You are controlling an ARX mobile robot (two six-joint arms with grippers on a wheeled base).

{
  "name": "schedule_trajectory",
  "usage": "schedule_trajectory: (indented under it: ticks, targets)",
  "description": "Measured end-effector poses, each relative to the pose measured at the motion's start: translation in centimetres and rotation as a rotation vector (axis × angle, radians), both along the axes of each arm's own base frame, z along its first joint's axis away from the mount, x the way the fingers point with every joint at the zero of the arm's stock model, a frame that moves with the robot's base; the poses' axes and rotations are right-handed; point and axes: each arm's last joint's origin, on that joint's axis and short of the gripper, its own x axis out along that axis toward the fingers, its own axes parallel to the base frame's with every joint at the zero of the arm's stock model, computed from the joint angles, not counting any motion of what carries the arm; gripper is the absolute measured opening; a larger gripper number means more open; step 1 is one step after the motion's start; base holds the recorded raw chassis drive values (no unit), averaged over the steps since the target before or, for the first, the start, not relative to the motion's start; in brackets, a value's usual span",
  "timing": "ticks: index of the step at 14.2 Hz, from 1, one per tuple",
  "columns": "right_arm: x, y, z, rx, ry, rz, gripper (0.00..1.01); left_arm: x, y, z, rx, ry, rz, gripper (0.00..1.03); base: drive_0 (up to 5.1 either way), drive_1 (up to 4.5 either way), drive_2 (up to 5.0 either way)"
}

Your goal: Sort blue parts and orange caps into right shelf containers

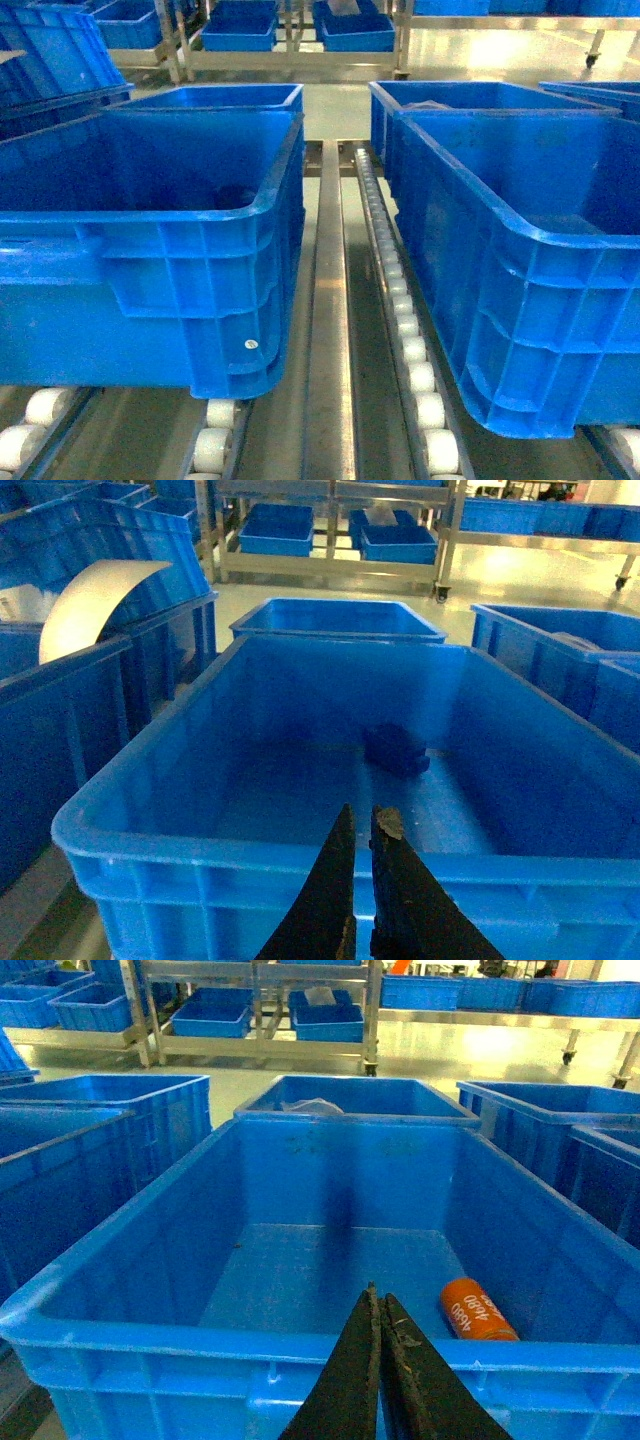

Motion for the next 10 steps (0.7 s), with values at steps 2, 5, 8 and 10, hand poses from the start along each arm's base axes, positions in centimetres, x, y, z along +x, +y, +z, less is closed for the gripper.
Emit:
schedule_trajectory:
  ticks: [2, 5, 8, 10]
  targets:
    - [-1.2, 0.0, -0.3, 0.0, -0.002, 0.0, 0.02, -1.5, 0.0, -0.4, 0.0, -0.001, 0.0, 0.02, 0.0, 0.0, 0.0]
    - [-2.6, 0.0, -1.1, 0.0, -0.026, 0.0, 0.02, -3.3, 0.0, -1.2, 0.0, -0.032, 0.0, 0.02, 0.0, 0.0, 0.0]
    - [-3.8, 0.0, -1.3, 0.0, -0.021, 0.001, 0.02, -4.8, 0.0, -1.8, 0.0, -0.004, 0.0, 0.02, 0.0, 0.0, 0.0]
    - [-4.3, 0.0, -1.2, 0.0, -0.011, 0.001, 0.02, -5.4, 0.0, -1.6, 0.0, 0.002, 0.0, 0.02, 0.0, 0.0, 0.0]
